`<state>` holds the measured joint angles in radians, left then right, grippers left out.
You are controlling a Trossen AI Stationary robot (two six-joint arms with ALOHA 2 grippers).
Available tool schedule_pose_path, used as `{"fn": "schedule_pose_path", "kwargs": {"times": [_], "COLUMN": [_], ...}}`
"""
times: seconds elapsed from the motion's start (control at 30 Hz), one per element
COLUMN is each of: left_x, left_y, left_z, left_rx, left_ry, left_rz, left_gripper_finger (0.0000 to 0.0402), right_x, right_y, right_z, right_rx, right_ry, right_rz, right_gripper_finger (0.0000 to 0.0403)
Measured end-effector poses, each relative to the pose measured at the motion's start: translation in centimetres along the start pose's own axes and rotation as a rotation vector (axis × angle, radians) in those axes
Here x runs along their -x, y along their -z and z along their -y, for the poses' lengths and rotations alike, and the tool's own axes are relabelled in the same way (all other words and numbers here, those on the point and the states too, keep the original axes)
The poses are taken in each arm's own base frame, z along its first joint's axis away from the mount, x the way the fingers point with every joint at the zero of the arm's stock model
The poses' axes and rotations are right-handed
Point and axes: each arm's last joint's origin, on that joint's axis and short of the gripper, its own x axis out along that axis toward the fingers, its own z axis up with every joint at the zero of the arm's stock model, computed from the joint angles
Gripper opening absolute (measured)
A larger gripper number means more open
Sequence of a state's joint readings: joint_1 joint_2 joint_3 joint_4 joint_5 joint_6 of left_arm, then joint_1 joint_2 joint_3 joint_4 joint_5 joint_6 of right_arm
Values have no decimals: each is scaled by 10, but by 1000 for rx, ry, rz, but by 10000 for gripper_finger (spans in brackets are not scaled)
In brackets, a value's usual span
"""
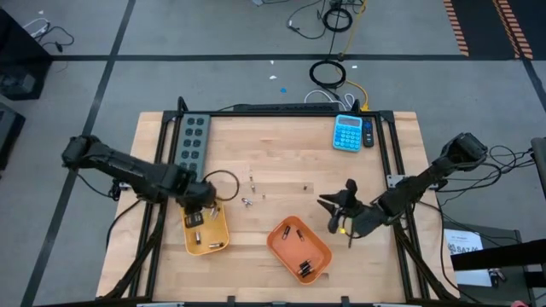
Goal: Sort batteries
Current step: Put the silver battery into the yellow bin, then put the brown battery into the orange bin
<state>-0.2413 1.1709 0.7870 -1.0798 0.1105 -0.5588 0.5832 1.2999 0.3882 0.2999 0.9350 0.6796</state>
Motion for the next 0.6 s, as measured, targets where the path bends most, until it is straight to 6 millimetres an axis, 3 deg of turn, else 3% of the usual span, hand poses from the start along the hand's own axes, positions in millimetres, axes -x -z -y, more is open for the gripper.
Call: {"fn": "schedule_pose_path", "kwargs": {"times": [0.17, 0.23, 0.4, 0.5, 0.6], "left_x": [-5, -3, 13, 14, 8], "left_y": [13, 16, 9, -9, -32], "left_z": [12, 17, 31, 34, 31], "left_rx": [-20, -59, -199, -241, -284], "left_ry": [-56, -85, -263, -384, -399], "left_rz": [11, 41, 395, 658, 734], "left_gripper_finger": [168, 193, 207, 208, 209], "right_x": [-9, -12, -24, -30, -32], "right_y": [-14, -12, 13, 20, 18], "right_z": [-23, -29, -28, -28, -29], "right_rx": [39, 25, 9, 26, 32], "right_ry": [20, 22, 90, 111, 108], "right_rz": [-44, -49, -78, -79, -56], "right_gripper_finger": [60, 59, 59, 59, 59]}}
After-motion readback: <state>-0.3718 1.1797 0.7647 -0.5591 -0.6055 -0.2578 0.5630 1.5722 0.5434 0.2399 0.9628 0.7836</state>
